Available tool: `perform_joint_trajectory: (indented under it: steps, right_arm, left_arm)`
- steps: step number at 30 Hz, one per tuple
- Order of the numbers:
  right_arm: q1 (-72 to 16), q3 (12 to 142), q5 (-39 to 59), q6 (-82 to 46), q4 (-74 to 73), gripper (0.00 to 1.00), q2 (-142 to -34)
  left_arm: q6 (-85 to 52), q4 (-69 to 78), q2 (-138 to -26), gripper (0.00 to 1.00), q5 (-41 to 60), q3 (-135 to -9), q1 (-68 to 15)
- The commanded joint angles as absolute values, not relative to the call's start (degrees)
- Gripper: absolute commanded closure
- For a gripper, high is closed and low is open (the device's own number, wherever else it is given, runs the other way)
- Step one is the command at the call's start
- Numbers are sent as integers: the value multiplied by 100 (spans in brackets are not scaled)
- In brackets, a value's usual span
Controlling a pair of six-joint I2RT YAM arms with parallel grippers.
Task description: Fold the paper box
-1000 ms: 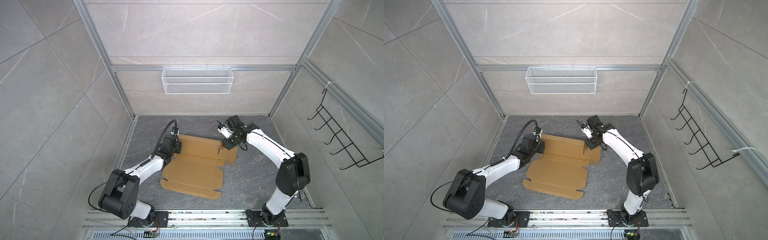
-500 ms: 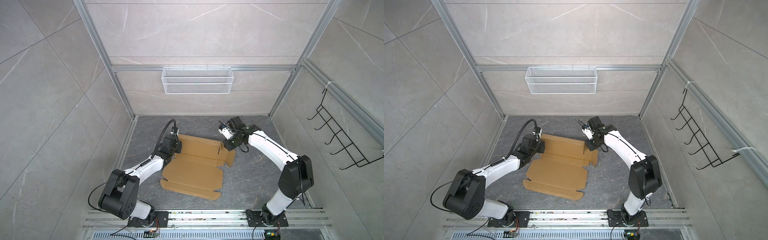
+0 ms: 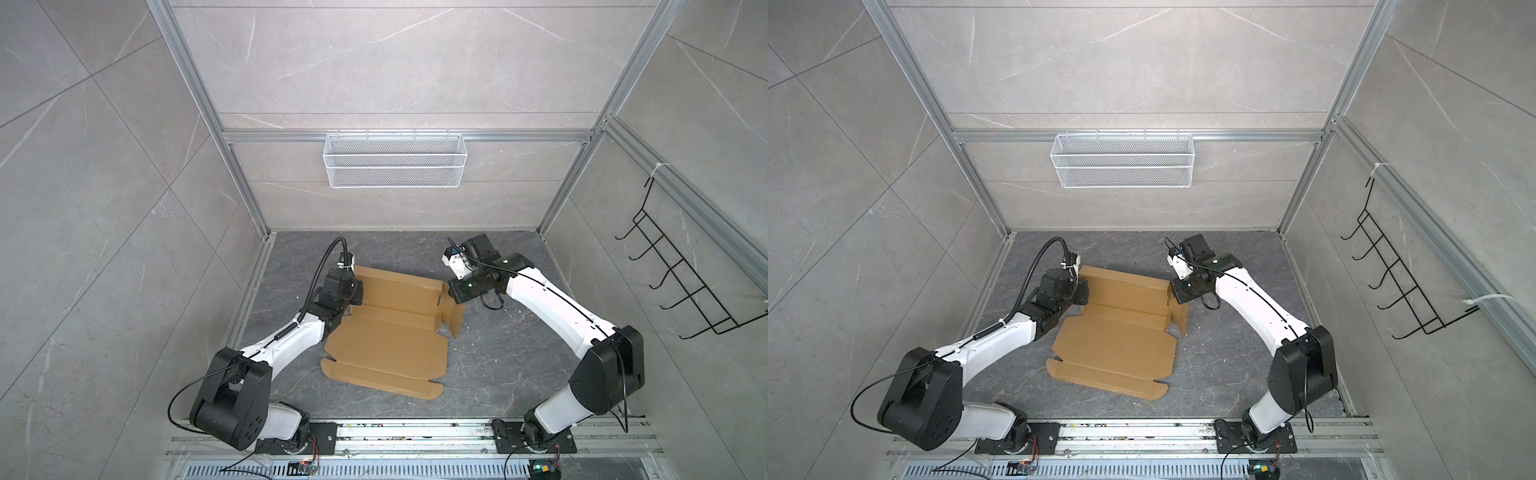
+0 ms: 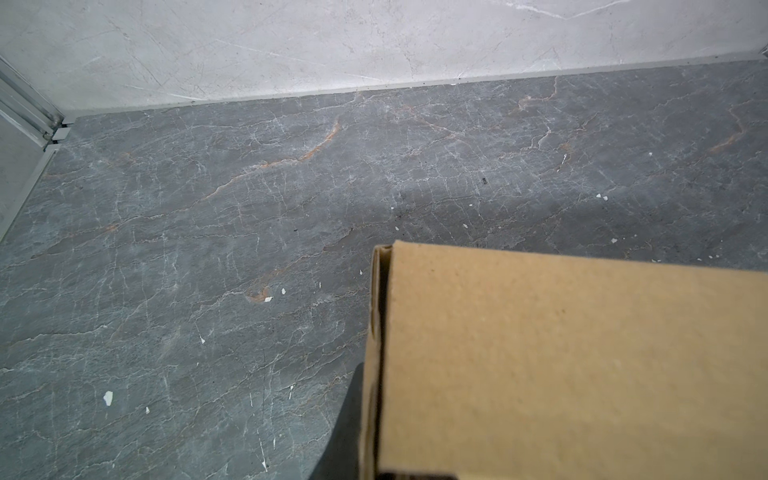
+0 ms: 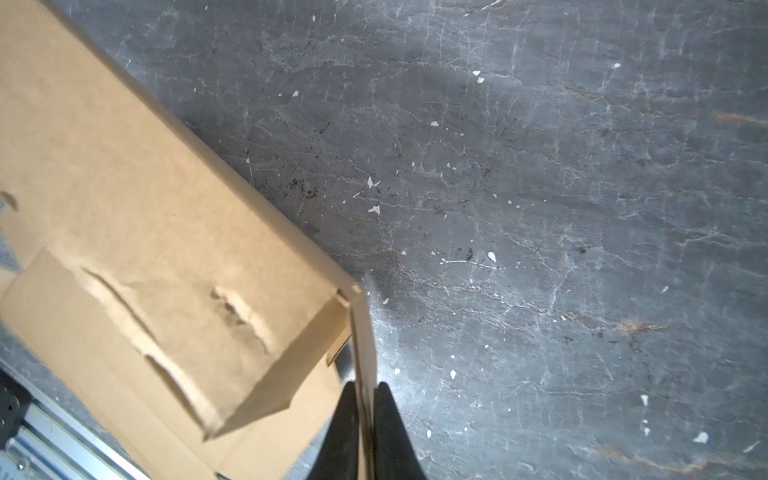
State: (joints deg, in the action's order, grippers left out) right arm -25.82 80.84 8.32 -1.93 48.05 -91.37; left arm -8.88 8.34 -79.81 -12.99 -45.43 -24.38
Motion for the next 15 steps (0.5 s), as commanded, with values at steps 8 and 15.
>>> perform_joint_trajectory:
  steps: [8,15]
  right_arm:
    - [-2876,7899,624,-879,4680,87,-9018]
    - [-2889,7927,808,-1449,4627,86,-9046]
  left_arm:
    - [-1283,1277,-7717,90,-1422,-4439,-2435]
    - [-1327,1366,-7699,90,-1487,-4325,-2428]
